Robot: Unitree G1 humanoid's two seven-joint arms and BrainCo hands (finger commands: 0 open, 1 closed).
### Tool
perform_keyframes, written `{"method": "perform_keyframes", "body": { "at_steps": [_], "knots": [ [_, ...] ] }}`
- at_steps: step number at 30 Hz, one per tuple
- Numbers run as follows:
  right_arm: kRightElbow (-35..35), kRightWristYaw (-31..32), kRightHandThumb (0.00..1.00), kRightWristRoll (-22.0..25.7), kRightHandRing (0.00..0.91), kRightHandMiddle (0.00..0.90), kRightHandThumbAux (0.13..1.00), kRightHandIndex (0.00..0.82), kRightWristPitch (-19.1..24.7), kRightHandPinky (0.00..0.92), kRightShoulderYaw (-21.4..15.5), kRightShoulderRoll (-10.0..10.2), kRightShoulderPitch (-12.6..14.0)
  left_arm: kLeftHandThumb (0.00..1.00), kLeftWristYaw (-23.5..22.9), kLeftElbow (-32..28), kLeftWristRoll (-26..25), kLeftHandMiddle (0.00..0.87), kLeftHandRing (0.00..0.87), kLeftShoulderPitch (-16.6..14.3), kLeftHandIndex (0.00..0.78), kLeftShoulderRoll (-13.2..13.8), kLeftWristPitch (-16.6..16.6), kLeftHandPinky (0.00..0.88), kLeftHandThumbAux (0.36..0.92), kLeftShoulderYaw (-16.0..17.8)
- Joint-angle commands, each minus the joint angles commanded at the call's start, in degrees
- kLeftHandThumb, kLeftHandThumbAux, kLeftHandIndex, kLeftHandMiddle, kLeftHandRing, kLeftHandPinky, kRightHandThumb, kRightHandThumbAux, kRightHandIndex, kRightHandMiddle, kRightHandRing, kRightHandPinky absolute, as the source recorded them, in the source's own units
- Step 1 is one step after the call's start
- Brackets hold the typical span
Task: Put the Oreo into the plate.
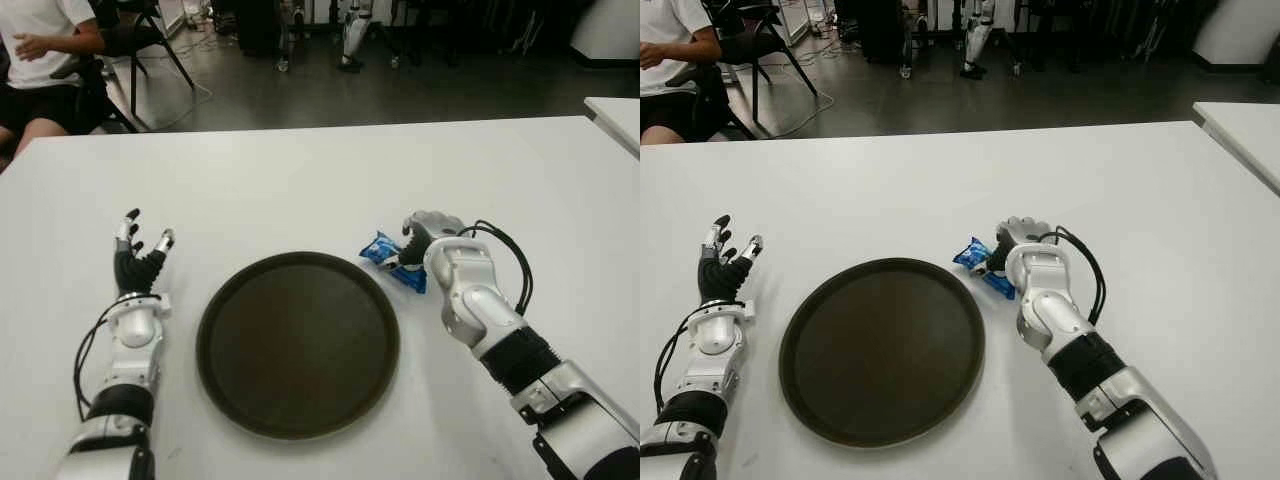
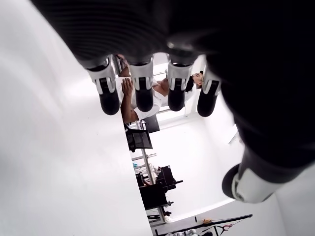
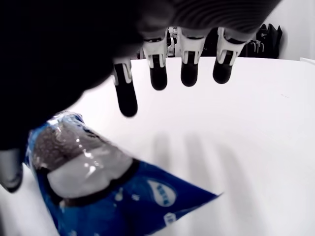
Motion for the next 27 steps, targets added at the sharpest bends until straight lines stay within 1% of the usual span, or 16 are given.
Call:
{"method": "perform_keyframes", "body": {
  "at_steps": [5,9,11,20,25,27],
  "knots": [
    [0.2,0.5,0.0,0.3,0.057,0.112,0.487,0.195,0.2,0.0,0.0,0.2,-0.2,0.017,-0.1,0.0,-0.2,0.031,0.0,0.1,0.061,0.0,-0.2,0.0,0.648,0.1],
    [1.9,1.0,0.0,0.6,0.042,0.09,0.47,0.127,0.3,0.0,0.3,0.6,-0.9,0.026,-0.6,-0.1,-0.7,0.026,0.0,0.2,0.047,-0.2,-0.3,0.0,0.662,0.4],
    [2.1,1.5,0.0,0.8,0.044,0.095,0.467,0.119,0.4,0.0,0.4,0.6,-1.0,0.029,-0.7,-0.2,-0.8,0.025,0.0,0.2,0.041,-0.3,-0.3,0.0,0.664,0.4],
    [3.5,5.1,0.0,1.6,0.063,0.125,0.506,0.155,0.4,0.016,1.7,0.5,-2.4,0.024,-0.3,-0.9,-0.6,0.022,0.0,0.4,0.034,-0.3,0.8,0.0,0.656,0.3],
    [4.0,5.8,0.0,1.9,0.074,0.136,0.524,0.162,0.6,0.024,1.9,0.6,-2.8,0.014,-0.8,-1.3,-0.7,0.017,0.0,0.6,0.027,-0.2,0.9,0.001,0.67,0.3],
    [4.3,6.0,0.0,2.1,0.094,0.158,0.534,0.185,0.7,0.033,1.9,0.7,-3.0,0.017,-1.0,-1.5,-0.9,0.015,0.0,0.7,0.025,-0.3,0.9,0.0,0.681,0.3]
  ]
}}
